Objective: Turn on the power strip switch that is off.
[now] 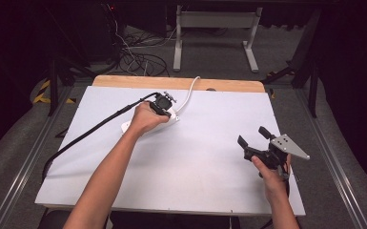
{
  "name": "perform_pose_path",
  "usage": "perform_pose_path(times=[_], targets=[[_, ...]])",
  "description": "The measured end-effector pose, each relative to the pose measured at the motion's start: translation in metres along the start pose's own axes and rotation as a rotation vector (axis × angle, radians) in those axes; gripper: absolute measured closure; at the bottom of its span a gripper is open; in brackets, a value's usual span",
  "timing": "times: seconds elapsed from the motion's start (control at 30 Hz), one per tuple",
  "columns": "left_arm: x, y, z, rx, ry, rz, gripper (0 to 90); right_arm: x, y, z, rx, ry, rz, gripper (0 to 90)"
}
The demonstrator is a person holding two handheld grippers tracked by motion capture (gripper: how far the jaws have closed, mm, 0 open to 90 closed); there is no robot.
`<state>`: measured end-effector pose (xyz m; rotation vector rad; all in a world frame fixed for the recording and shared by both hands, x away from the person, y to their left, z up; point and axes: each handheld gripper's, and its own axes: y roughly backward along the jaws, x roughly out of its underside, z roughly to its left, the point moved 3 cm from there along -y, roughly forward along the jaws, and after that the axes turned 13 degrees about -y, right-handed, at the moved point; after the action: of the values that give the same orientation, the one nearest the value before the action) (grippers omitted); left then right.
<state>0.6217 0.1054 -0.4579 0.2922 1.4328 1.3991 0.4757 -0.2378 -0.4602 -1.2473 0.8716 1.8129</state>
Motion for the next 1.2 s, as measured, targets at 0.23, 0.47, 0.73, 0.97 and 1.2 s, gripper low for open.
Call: perform_pose_path(times=[0.23, 0.47, 0.73, 0.97, 1.2], targets=[[0.001, 0.005, 0.004, -0.006, 0.003, 0.014, 90.0, 0.0, 0.0, 0.0, 0.005, -0.002, 0.001, 10.0], [0.003, -0.001, 0.002, -0.024, -0.011, 0.041, 90.0, 0.0, -0.001, 0.0, 0.005, 0.002, 0.005, 10.0], [0.0, -0.005, -0.009, -0.055, 0.01, 0.012, 90.0, -0.001, 0.001, 0.001, 0.006, 0.001, -0.002, 10.0], [0.004, 0.008, 0.006, -0.036, 0.035, -0.006, 90.0, -0.001, 0.002, -0.002, 0.01, -0.008, -0.006, 10.0], [0.007, 0.001, 0.002, -0.033, 0.03, 0.023, 90.0, -0.001, 0.002, 0.0, 0.009, -0.007, -0.009, 10.0]])
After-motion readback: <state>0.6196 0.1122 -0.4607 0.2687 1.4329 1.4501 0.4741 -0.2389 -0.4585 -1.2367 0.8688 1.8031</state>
